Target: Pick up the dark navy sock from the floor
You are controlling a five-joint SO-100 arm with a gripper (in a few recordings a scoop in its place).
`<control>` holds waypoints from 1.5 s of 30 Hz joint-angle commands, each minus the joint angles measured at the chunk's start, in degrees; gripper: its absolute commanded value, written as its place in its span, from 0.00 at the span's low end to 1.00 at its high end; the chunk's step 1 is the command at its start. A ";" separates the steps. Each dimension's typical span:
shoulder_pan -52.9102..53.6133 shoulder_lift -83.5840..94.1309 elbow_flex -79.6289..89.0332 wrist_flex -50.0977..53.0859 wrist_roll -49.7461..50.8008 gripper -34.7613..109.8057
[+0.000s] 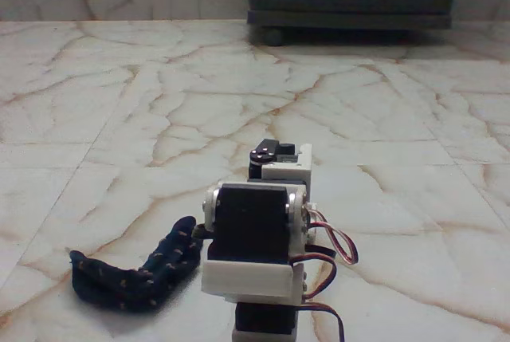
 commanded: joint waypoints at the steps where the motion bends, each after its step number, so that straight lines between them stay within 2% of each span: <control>1: -2.72 1.14 -0.09 5.27 -0.44 0.24; 15: -2.72 1.14 -0.09 5.80 0.70 0.24; 19: -5.10 -0.09 -1.32 6.06 5.01 0.24; 26: -9.40 -5.10 -11.51 20.65 11.51 0.24; 29: -11.07 -6.77 -14.50 30.59 18.72 0.24; 30: -11.60 -7.29 -16.52 36.83 20.74 0.24; 34: -15.21 -9.40 -20.30 48.78 28.65 0.24; 43: -22.06 -20.57 -34.37 60.21 44.38 0.24; 45: -22.59 -23.55 -36.12 60.12 48.52 0.25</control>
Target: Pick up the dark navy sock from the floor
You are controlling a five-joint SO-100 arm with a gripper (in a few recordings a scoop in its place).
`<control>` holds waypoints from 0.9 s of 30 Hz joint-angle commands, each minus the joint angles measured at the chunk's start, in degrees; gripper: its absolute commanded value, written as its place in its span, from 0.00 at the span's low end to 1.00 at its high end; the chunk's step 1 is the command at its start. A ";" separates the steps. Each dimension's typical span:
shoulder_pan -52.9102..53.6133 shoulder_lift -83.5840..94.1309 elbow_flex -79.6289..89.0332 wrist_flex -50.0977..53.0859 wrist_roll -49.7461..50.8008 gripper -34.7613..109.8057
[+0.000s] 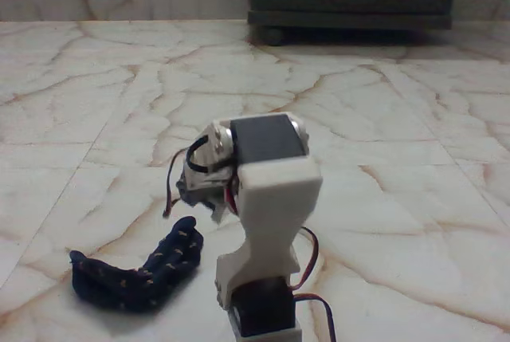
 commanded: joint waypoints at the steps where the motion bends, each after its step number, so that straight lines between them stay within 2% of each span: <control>1: -0.26 -0.44 -2.81 0.97 3.69 0.26; 6: -2.20 -7.21 -10.37 12.48 14.24 0.30; 7: -2.20 -10.02 -14.50 18.81 13.89 0.32; 11: -5.89 -17.14 -20.21 20.04 18.72 0.32; 13: -8.17 -22.76 -24.79 21.45 17.49 0.32; 18: -13.71 -31.29 -33.13 26.54 30.67 0.32; 27: -16.61 -43.59 -40.96 27.51 37.18 0.32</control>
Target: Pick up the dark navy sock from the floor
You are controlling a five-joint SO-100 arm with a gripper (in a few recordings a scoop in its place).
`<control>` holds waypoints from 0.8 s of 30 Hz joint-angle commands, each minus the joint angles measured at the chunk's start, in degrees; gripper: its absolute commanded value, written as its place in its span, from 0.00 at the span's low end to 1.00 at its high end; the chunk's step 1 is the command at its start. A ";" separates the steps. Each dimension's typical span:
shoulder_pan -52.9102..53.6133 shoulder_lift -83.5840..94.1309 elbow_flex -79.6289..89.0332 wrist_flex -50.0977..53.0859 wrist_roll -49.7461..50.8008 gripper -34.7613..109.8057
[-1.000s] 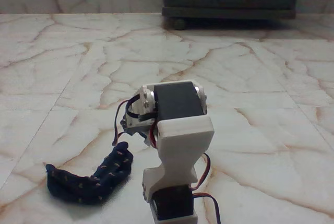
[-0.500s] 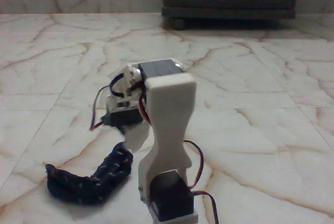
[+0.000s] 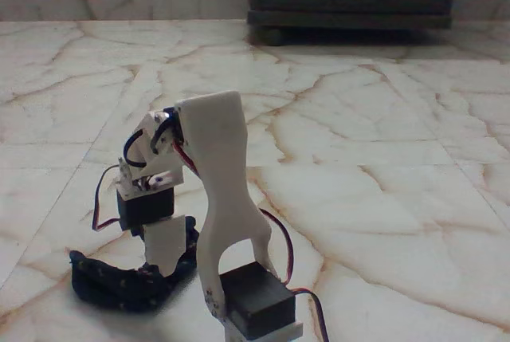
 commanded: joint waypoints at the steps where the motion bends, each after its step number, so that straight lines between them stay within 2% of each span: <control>1: -0.53 -0.70 -2.46 -0.44 1.05 0.32; 5: -0.53 -5.71 -3.60 -1.49 1.32 0.32; 14: -1.76 -16.00 -5.10 -10.99 -1.32 0.31; 18: -2.20 -15.56 0.35 -20.30 -6.77 0.28; 24: -2.37 -13.71 0.88 -18.63 -5.19 0.25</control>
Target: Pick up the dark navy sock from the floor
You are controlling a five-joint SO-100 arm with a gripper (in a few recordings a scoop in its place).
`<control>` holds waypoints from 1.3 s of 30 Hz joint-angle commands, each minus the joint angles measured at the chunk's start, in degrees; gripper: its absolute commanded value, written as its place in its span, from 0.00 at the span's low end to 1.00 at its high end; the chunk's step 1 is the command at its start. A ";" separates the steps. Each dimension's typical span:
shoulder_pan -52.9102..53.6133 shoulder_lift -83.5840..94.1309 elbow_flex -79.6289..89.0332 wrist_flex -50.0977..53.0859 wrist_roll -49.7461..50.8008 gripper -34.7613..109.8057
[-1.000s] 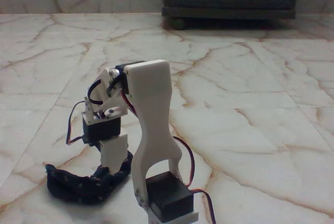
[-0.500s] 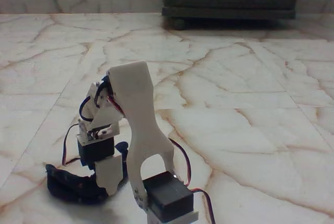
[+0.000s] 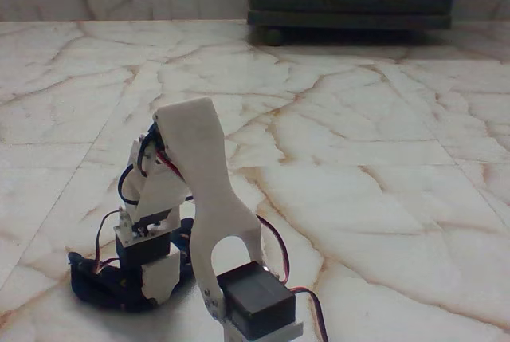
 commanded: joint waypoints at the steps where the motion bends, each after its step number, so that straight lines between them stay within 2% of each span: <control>1: -0.70 3.25 1.32 -0.35 0.09 0.24; 10: 2.37 15.64 7.65 -0.79 -3.52 0.24; 14: 4.13 22.68 16.00 -5.36 -10.46 0.24; 16: 6.15 24.43 21.53 -11.43 -14.50 0.24; 22: 7.56 33.93 29.79 -13.97 -20.92 0.24; 31: 13.18 47.99 38.23 -15.21 -28.21 0.24; 39: 22.32 66.62 44.47 -13.10 -42.19 0.24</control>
